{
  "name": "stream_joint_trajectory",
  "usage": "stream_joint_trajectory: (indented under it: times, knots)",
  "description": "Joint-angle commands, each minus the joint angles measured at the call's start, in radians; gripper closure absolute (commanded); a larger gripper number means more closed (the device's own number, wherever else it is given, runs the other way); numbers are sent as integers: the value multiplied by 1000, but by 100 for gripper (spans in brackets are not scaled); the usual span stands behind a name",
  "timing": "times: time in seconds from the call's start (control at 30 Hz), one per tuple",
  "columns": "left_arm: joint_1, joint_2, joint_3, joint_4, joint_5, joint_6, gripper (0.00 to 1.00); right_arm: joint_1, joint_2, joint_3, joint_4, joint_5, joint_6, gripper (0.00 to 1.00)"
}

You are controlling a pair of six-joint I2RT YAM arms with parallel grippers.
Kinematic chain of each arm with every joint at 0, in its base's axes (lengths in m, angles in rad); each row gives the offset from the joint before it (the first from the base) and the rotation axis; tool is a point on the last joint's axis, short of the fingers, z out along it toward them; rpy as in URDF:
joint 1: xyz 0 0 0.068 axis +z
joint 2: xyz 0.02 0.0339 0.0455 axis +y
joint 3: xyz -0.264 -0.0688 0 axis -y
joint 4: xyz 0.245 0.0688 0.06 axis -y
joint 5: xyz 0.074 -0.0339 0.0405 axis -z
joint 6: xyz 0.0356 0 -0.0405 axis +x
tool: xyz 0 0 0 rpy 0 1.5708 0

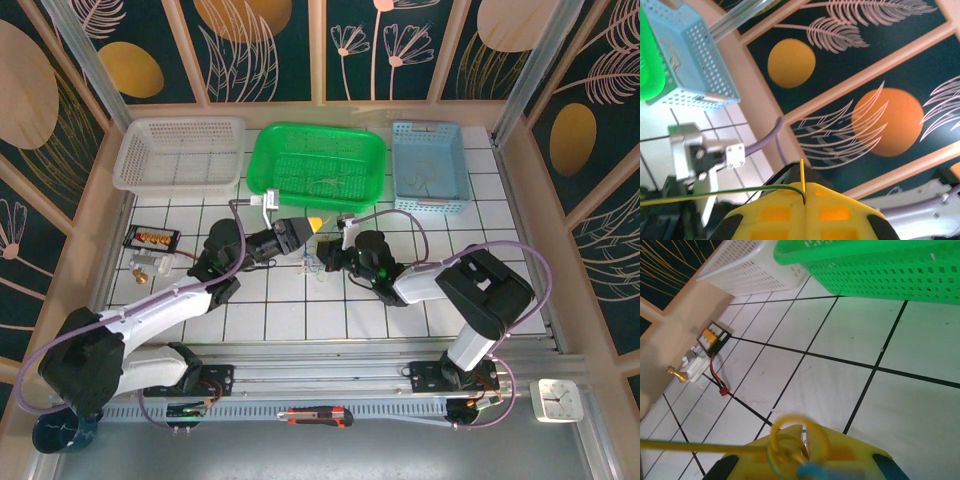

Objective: Untangle the cables

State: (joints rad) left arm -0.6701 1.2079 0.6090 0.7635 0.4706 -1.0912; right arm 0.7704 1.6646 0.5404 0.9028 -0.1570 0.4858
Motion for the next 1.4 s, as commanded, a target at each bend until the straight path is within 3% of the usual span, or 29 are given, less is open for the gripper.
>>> stream_joint_trajectory:
  times: [0.0,0.63,0.77,0.93,1.37]
  knots:
    - [6,-49,80,64,-4,-54,100,7,43,-38,11,20,44,90]
    - [13,-116,170,42,-42,-86,100,31,79,-63,37,4,93,77]
    - [15,-123,144,40,-66,-78,100,31,11,-45,-49,1,78,62]
    - [24,-130,105,42,-114,-73,100,32,-107,-23,-192,32,50,52]
    - [44,-128,48,79,-153,-71,100,17,-374,47,-484,-7,-39,47]
